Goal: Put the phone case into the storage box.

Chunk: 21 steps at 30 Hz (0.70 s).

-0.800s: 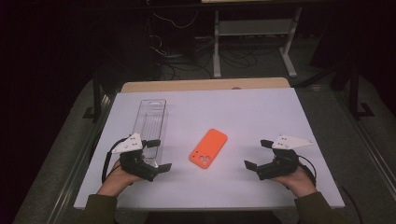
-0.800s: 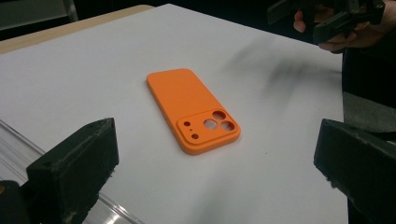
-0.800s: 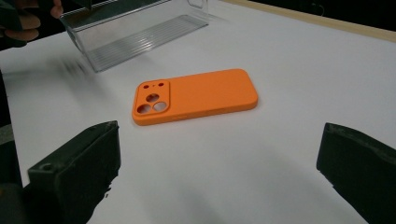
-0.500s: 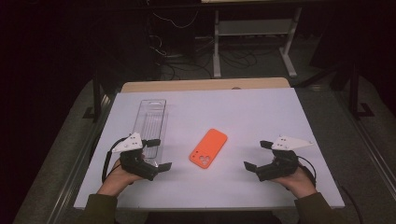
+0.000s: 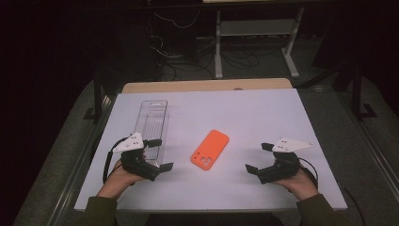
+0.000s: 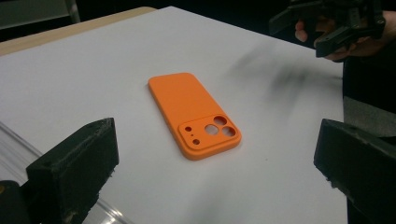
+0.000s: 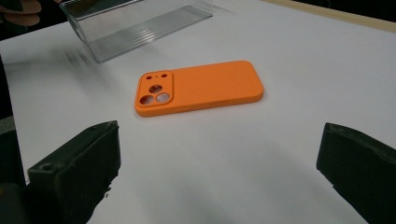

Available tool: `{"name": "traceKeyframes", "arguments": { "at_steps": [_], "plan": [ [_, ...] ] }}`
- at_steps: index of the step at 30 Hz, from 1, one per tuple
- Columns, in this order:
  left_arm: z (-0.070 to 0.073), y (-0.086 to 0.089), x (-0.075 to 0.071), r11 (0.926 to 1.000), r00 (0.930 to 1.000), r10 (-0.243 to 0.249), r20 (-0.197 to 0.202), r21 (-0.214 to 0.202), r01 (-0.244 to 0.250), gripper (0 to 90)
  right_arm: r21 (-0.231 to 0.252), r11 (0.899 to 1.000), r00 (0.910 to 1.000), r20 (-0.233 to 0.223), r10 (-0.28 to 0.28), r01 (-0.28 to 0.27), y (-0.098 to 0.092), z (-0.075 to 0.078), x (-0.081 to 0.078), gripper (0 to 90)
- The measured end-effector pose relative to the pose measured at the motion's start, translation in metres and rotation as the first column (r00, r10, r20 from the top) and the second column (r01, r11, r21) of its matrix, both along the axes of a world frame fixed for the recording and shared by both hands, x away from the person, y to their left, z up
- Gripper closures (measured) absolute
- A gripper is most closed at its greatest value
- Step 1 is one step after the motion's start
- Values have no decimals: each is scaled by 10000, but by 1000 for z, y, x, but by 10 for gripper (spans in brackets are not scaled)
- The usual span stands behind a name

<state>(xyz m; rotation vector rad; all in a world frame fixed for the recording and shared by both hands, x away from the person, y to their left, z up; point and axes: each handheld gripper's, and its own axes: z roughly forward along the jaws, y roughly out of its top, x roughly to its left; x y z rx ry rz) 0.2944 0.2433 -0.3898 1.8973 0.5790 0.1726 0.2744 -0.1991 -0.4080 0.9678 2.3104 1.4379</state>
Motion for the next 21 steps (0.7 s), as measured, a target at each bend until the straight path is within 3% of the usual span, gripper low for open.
{"name": "traceKeyframes", "arguments": {
  "at_steps": [13, 19, 21],
  "plan": [
    [2, -11, 7, 10000, 10000, 1, 7, 53, -1, 0, 13, 10000, 9999, -68, 96, -96, 1, -2, 1, 0],
    [2, -14, 10, 9998, 9997, 204, -152, 57, -203, 0, -97, 9998, 9998, -103, 169, -170, 2, -4, 2, 0],
    [3, -14, 11, 9996, 9996, 279, -22, 83, -278, 0, -79, 9998, 9998, -120, 187, -188, 2, -4, 1, 0]
  ]
}}
